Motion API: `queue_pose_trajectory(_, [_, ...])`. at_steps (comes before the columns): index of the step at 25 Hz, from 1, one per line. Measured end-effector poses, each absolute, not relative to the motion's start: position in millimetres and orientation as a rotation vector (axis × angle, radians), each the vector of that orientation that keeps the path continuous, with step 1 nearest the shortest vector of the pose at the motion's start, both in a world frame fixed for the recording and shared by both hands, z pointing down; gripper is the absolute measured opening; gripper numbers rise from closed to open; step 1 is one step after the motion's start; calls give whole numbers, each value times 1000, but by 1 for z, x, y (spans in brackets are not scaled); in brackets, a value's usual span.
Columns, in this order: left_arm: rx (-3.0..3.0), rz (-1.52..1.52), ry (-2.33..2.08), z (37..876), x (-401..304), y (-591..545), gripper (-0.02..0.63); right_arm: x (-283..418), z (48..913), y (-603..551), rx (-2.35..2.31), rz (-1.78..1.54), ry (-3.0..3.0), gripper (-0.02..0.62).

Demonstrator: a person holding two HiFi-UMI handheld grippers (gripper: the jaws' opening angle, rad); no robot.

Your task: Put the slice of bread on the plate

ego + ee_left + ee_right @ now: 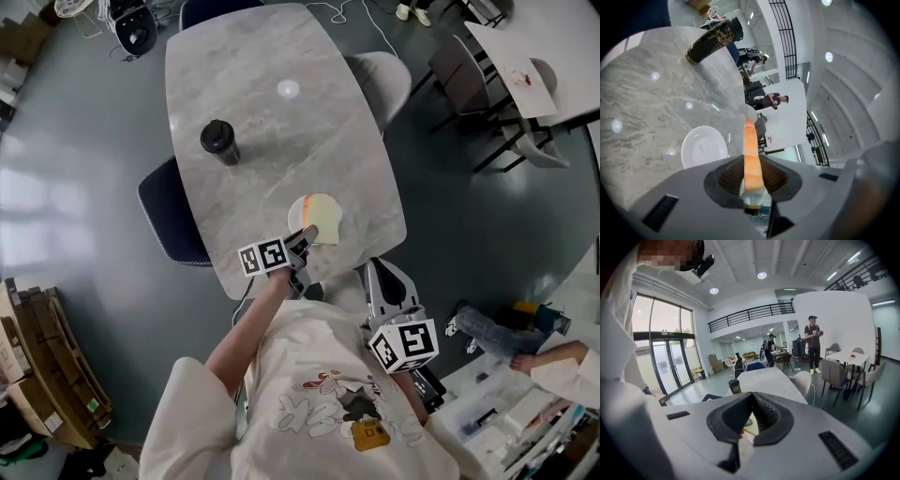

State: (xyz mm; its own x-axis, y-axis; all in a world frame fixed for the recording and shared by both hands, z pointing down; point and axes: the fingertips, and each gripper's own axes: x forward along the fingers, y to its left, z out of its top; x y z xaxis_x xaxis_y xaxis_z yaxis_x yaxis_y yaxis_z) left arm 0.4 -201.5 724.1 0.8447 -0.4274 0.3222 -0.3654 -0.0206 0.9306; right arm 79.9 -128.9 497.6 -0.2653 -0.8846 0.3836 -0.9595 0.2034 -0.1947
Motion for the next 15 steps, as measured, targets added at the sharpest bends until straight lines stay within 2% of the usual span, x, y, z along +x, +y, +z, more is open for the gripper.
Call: queue_pose_trajectory(15, [1612, 110, -692, 780, 3, -207, 98, 109, 501, -131, 1833, 628, -2229, 5])
